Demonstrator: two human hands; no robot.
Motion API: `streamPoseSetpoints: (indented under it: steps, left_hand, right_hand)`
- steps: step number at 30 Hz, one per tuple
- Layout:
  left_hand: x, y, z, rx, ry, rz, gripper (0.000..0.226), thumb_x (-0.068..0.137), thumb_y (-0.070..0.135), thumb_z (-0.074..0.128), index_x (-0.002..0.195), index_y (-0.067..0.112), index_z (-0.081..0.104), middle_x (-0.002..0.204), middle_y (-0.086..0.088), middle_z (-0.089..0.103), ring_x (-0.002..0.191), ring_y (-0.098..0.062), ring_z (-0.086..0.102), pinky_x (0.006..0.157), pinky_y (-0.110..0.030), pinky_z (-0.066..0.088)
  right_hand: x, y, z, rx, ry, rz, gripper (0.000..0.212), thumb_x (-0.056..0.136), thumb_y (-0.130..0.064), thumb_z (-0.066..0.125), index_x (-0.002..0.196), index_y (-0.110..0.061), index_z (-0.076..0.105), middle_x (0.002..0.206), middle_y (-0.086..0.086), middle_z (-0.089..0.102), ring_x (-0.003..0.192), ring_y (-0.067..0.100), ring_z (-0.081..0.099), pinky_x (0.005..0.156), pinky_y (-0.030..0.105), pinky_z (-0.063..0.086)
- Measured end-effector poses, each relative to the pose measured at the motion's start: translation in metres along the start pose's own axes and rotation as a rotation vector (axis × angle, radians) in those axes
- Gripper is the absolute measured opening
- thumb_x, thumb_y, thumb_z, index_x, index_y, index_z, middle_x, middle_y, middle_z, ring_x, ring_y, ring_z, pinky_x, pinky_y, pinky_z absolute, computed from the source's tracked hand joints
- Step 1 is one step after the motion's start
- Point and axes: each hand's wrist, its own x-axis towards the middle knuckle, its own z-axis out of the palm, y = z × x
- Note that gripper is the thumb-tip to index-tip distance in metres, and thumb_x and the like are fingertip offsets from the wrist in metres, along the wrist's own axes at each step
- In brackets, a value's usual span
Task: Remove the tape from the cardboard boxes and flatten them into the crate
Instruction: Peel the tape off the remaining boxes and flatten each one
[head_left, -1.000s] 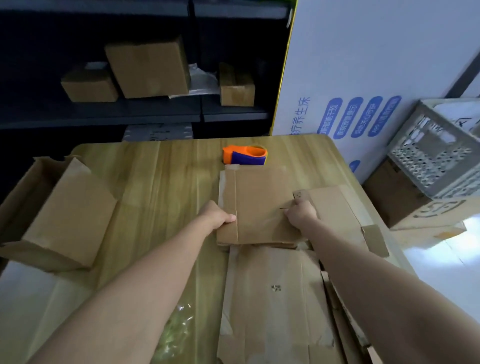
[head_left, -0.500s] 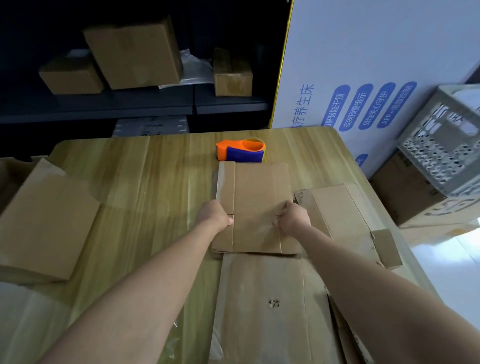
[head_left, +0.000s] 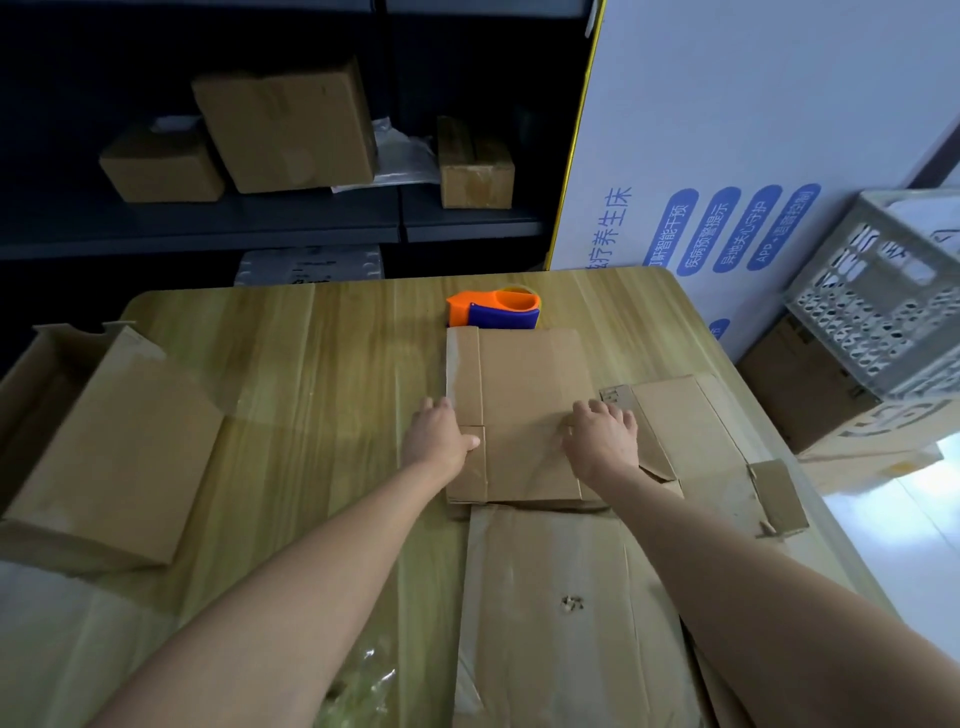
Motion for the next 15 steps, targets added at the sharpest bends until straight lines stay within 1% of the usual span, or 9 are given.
streamPoseSetpoints:
  steps: [2, 5, 7, 10, 15]
  left_hand:
    - [-0.010, -0.005, -0.019, -0.002, 0.079, 0.110, 0.049, 0.089, 0.026, 0.062, 0.131, 0.007, 0.045, 0.135, -0.008, 0.045, 0.116, -0.024, 0.051, 0.091, -0.034, 0.045]
    - [-0.029, -0.017, -0.061, -0.007, 0.196, 0.246, 0.043, 0.093, 0.019, 0.056, 0.133, 0.010, 0.046, 0.135, -0.006, 0.046, 0.109, -0.020, 0.056, 0.092, -0.031, 0.047]
    - [-0.044, -0.031, -0.093, -0.014, 0.278, 0.323, 0.042, 0.093, 0.017, 0.054, 0.134, 0.012, 0.046, 0.136, -0.004, 0.047, 0.114, -0.019, 0.054, 0.097, -0.033, 0.047]
    - [-0.068, -0.063, -0.140, 0.018, 0.374, 0.435, 0.039, 0.093, 0.014, 0.052, 0.131, 0.012, 0.048, 0.132, -0.003, 0.049, 0.121, -0.018, 0.048, 0.104, -0.032, 0.041]
    - [-0.111, -0.131, -0.208, 0.147, 0.475, 0.483, 0.041, 0.092, 0.015, 0.052, 0.133, 0.014, 0.047, 0.133, -0.003, 0.048, 0.127, -0.017, 0.043, 0.109, -0.030, 0.029]
  right_hand:
    - [-0.013, -0.015, -0.015, 0.050, 0.040, -0.100, 0.039, 0.096, -0.028, 0.049, 0.132, -0.014, 0.045, 0.138, 0.005, 0.046, 0.132, 0.025, 0.034, 0.111, 0.036, 0.022]
    - [-0.036, -0.057, -0.042, 0.140, 0.065, -0.229, 0.048, 0.096, -0.028, 0.051, 0.141, -0.014, 0.041, 0.145, 0.005, 0.042, 0.135, 0.024, 0.034, 0.110, 0.037, 0.026]
    - [-0.052, -0.095, -0.055, 0.192, 0.082, -0.310, 0.048, 0.096, -0.027, 0.053, 0.140, -0.014, 0.042, 0.144, 0.005, 0.043, 0.135, 0.024, 0.034, 0.110, 0.036, 0.028]
    - [-0.077, -0.156, -0.069, 0.237, 0.110, -0.417, 0.046, 0.095, -0.027, 0.054, 0.137, -0.009, 0.045, 0.139, 0.009, 0.047, 0.131, 0.026, 0.037, 0.108, 0.034, 0.029]
    - [-0.122, -0.252, -0.075, 0.217, 0.171, -0.537, 0.053, 0.094, -0.036, 0.055, 0.139, -0.013, 0.043, 0.140, 0.007, 0.047, 0.132, 0.026, 0.037, 0.110, 0.037, 0.030]
